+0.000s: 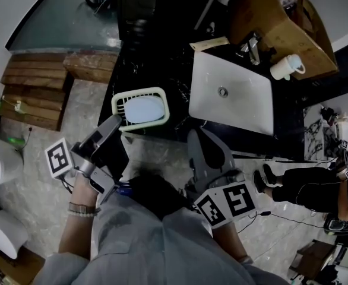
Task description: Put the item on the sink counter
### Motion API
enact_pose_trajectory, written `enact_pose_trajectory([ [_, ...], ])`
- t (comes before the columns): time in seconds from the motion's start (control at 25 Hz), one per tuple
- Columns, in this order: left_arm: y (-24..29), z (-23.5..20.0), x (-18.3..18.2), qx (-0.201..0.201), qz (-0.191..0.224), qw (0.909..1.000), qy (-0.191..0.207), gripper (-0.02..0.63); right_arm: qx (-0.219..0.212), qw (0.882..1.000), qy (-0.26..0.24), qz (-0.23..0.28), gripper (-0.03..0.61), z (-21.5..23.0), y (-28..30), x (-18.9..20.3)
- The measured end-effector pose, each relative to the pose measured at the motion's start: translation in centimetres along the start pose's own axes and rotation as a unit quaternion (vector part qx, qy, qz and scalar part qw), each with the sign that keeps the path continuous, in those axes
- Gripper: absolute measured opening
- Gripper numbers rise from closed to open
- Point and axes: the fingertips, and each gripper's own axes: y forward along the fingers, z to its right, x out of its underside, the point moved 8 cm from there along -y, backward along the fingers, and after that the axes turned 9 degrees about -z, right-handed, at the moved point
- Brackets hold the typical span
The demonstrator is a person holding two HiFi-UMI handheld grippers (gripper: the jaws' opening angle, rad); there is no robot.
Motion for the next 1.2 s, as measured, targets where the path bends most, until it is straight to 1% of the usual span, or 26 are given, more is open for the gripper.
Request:
enact_pose_trajectory([
  [0.36, 1.4, -2.4, 0.3, -0.027, 0.001, 0.9996, -0.007, 0.089, -0.01, 1.0, -0.003, -0.009, -0.003, 1.7, 0.1, -0.1],
  [0.56, 1.8, -3.7, 0.0, -0.044, 0.001, 0.999, -0.01, 0.089, -0.001, 0.999, -0.026, -0.021, -0.003, 2.3, 0.7, 0.5],
  [0.68, 1.9, -4.5, -0.2, -0.047, 0.003, 0.9988, -0.013, 0.089, -0.007, 0.999, -0.034, -0.032, -0.003, 2.3, 1.2, 1.1],
  [0.72, 1.9, -4.8, -0.3, -0.049, 0.005, 0.9987, -0.015, 0.089, -0.011, 0.998, -0.041, -0.034, -0.003, 2.2, 1.3, 1.3],
  [0.88, 1.6, -6.1, -0.6, -0.064, 0.01, 0.9976, -0.025, 0.089, -0.024, 0.994, -0.097, -0.049, -0.003, 1.2, 2.3, 2.0],
  [0.96, 1.7, -6.8, -0.9, -0.07, 0.011, 0.997, -0.03, 0.089, -0.034, 0.992, -0.108, -0.058, -0.003, 0.9, 3.0, 2.2],
  [1.04, 1.7, -7.3, -1.0, -0.077, 0.011, 0.9965, -0.032, 0.089, -0.033, 0.989, -0.129, -0.064, -0.003, 0.6, 3.7, 2.6],
  [1.2, 1.8, -8.1, -1.2, -0.088, 0.007, 0.9955, -0.034, 0.089, -0.026, 0.979, -0.189, -0.076, -0.003, 0.0, 5.0, 3.6],
])
